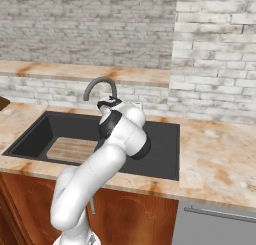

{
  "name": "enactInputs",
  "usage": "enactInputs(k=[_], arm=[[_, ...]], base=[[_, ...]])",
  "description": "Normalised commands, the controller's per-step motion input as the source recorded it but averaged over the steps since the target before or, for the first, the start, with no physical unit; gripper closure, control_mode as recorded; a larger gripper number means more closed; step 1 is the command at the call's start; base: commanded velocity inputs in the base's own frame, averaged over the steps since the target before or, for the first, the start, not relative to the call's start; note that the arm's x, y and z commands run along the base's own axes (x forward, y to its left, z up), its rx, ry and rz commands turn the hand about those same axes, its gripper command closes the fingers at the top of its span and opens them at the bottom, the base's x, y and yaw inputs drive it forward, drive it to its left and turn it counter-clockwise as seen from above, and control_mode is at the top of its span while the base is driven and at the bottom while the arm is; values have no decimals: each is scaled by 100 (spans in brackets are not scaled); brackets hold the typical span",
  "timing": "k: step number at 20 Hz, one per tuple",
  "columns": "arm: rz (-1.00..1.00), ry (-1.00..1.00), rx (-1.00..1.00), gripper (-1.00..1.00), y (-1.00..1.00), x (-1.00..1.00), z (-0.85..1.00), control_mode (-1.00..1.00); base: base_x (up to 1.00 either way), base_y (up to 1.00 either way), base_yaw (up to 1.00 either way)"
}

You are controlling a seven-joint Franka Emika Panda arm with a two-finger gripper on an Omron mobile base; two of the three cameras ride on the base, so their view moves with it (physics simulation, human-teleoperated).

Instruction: Turn on the sink faucet with hot water and rinse the cutting board for ten seconds, then turn off the faucet. Push the cutting board to reach the water if necessary.

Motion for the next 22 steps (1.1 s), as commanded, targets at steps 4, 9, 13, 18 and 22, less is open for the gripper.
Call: enactInputs(k=[4,9,13,18,22], arm=[[0,0,0,100,0,0,0,-100],[0,0,0,100,0,0,0,-100],[0,0,0,100,0,0,0,-100],[0,0,0,100,0,0,0,-100],[0,0,0,100,0,0,0,-100]], base=[[0,0,0],[0,0,0],[0,0,0],[0,0,0],[0,0,0]])
